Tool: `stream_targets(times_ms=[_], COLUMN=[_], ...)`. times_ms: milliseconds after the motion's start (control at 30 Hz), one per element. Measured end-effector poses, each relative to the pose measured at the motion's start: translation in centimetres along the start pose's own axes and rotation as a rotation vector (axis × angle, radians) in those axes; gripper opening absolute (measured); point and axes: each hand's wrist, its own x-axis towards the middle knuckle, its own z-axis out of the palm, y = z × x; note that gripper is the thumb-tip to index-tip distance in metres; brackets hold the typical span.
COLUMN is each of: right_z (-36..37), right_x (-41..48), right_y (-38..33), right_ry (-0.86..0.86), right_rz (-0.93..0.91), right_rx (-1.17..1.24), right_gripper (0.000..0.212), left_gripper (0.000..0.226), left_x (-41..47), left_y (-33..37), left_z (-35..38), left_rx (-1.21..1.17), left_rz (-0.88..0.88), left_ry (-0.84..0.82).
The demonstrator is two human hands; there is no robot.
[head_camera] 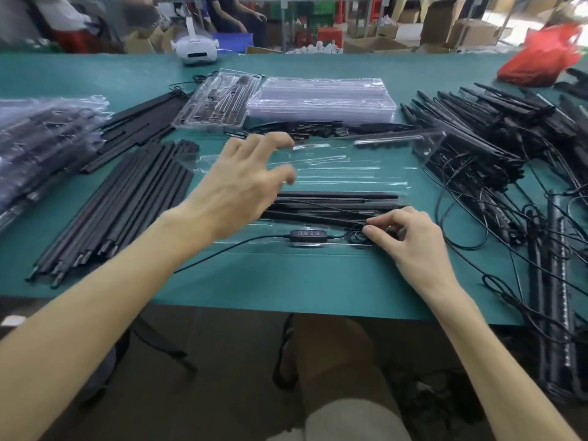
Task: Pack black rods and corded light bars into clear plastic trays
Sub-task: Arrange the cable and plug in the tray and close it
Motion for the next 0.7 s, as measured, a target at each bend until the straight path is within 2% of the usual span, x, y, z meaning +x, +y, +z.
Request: stream_targets(times_ms=[67,167,200,333,500,700], right_z=[0.0,0.0,0.1,0.0,0.0,-0.1], right_x=[0.0,0.0,0.0,0.0,0.0,-0.1], right_y=[0.1,0.2,0.1,0.1,0.0,-0.1], right_ry=[-0.002,-0.003,-0.005,-0.006,-0.009,-0.015], right_rz=[-0.002,0.003,0.003,0.001,-0.005,-0.004], right_rx=[-0.001,-0.003,-0.002,-0.017,-0.018,-0.02], right_gripper=[0.011,0.01,0.01,0.01,0.01,0.011], left_gripper=[0.031,0.063,0.063,0.036,0.029,0.028], left_x=[-1.0,-1.8,-1.9,-1.4,-1.7,-2.5], left_y=[0.2,0.8,1.0,2.3,3.3,3.3], left_z=[1.1,2.5,2.7,2.9,3.2,2.8], left_rx=[0.135,0.269,0.288,0.309,0.355,0.313], left_rz=[-0.034,-0.127,-0.138,-0.18,-0.219,-0.202], left_ry=[0.002,-0.024,-0.032,-0.092,-0.146,-0.115])
